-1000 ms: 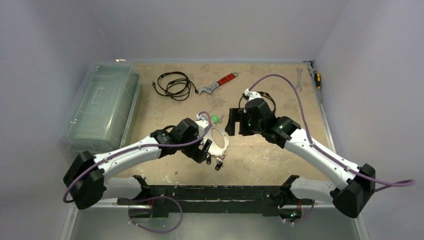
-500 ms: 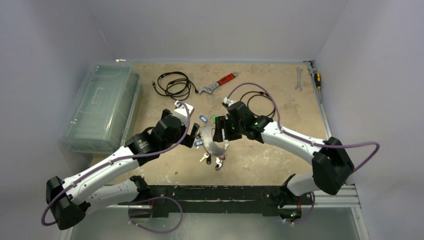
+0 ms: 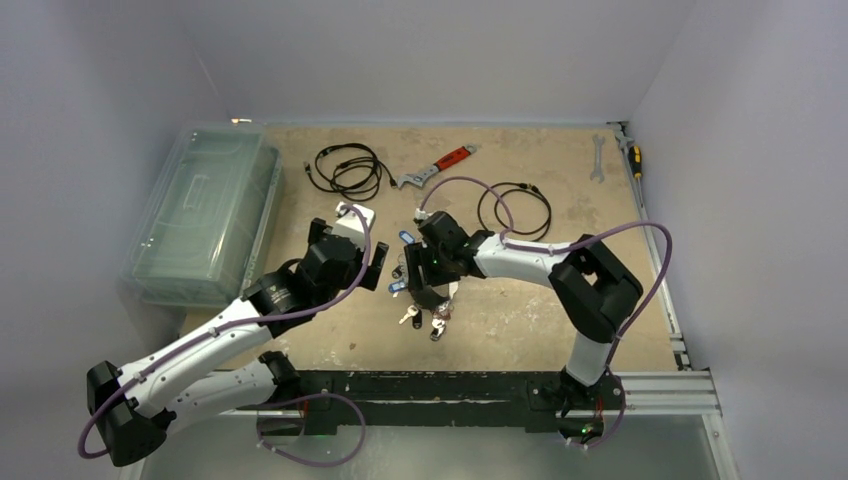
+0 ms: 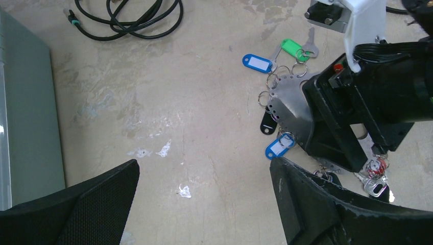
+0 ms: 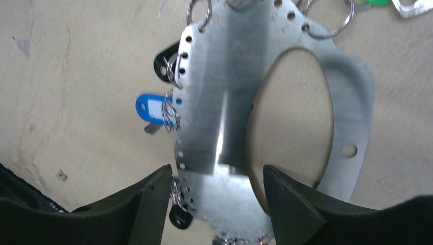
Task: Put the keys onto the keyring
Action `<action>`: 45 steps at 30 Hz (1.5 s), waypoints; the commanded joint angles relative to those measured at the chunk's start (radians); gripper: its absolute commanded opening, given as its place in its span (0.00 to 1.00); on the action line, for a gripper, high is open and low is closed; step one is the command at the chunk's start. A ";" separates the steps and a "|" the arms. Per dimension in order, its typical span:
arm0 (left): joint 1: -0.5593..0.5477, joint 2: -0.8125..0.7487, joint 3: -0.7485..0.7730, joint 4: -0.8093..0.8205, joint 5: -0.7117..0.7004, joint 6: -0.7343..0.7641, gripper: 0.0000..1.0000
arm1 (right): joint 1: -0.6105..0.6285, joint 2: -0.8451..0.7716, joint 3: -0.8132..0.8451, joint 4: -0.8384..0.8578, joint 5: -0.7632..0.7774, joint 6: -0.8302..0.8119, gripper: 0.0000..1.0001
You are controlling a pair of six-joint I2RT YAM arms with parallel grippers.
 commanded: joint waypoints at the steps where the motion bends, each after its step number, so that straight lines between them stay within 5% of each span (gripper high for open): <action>1: 0.004 -0.004 0.001 0.033 -0.014 0.018 0.99 | -0.018 0.059 0.028 0.011 0.121 -0.044 0.69; 21: 0.004 -0.007 0.005 0.025 -0.006 0.042 0.99 | -0.214 0.053 0.042 -0.063 0.402 -0.134 0.72; 29: 0.006 -0.030 0.001 0.031 -0.049 0.050 0.99 | -0.195 -0.227 -0.049 0.104 0.173 -0.212 0.79; 34: 0.005 -0.081 -0.020 0.069 -0.076 0.072 0.99 | -0.171 -0.457 -0.119 0.205 0.229 -0.222 0.99; 45: 0.005 -0.150 -0.006 0.127 -0.167 0.129 0.99 | -0.146 -0.983 -0.304 0.348 0.333 -0.239 0.99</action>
